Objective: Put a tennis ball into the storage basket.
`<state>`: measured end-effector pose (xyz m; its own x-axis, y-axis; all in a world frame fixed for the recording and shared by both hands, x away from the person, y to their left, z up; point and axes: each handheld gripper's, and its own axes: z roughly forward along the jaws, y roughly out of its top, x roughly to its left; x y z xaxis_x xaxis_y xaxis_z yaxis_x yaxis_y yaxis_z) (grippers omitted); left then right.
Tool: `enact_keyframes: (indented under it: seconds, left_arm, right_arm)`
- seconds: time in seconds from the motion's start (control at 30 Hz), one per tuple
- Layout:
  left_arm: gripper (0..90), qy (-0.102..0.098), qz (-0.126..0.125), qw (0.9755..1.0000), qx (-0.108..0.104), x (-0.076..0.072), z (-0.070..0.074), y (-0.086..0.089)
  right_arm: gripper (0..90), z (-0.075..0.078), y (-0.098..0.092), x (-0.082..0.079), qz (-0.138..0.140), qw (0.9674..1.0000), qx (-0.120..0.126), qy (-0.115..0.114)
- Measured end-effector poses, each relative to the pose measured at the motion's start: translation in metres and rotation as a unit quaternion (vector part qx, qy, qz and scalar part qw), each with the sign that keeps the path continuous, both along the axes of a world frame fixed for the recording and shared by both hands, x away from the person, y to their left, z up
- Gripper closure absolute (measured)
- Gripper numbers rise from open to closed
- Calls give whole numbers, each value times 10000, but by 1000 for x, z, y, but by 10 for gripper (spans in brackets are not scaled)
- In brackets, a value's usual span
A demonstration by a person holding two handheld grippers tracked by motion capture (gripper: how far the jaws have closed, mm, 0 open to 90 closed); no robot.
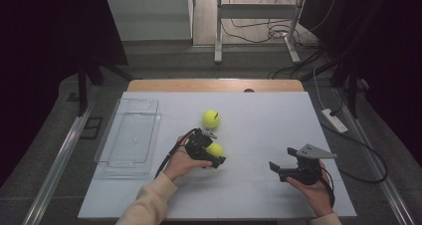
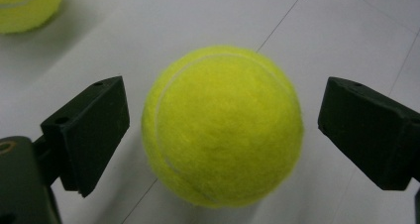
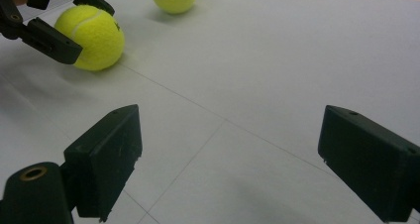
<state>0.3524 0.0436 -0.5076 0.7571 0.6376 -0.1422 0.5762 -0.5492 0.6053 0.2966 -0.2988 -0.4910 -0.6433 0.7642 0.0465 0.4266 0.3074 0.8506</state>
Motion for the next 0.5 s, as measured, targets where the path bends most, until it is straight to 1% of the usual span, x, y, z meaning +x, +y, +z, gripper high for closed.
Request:
enact_keyframes:
  seconds: [0.1, 0.13, 0.17, 0.2, 0.23, 0.3, 0.43, 0.47, 0.5]
  left_arm:
    - [104, 53, 93, 9999, 108, 1, -3, 0]
    - [133, 85, 122, 9998, 127, 2, -4, 0]
    - [162, 113, 94, 9998, 105, 2, -5, 1]
    - [205, 164, 48, 9999, 20, 2, -6, 2]
    - [252, 156, 18, 9999, -17, 1, -6, 2]
    - [262, 99, -23, 9999, 44, 0, -5, 1]
    - [266, 72, -28, 10000, 59, 0, -5, 1]
    - [267, 27, -30, 10000, 79, -1, -5, 1]
    - [267, 27, -30, 10000, 79, -1, -5, 1]
  right_arm:
    - [98, 0, 0, 0, -1, 10000, 1, 2]
    - [98, 0, 0, 0, 0, 10000, 2, 5]
    - [99, 0, 0, 0, 1, 10000, 1, 4]
    - [99, 0, 0, 0, 0, 10000, 1, 2]
    - [99, 0, 0, 0, 0, 10000, 2, 5]
    - [99, 0, 0, 0, -7, 10000, 2, 2]
    - [99, 0, 0, 0, -8, 10000, -3, -2]
    - [99, 0, 0, 0, -9, 10000, -4, -1]
    - [99, 0, 0, 0, -9, 10000, -4, 0]
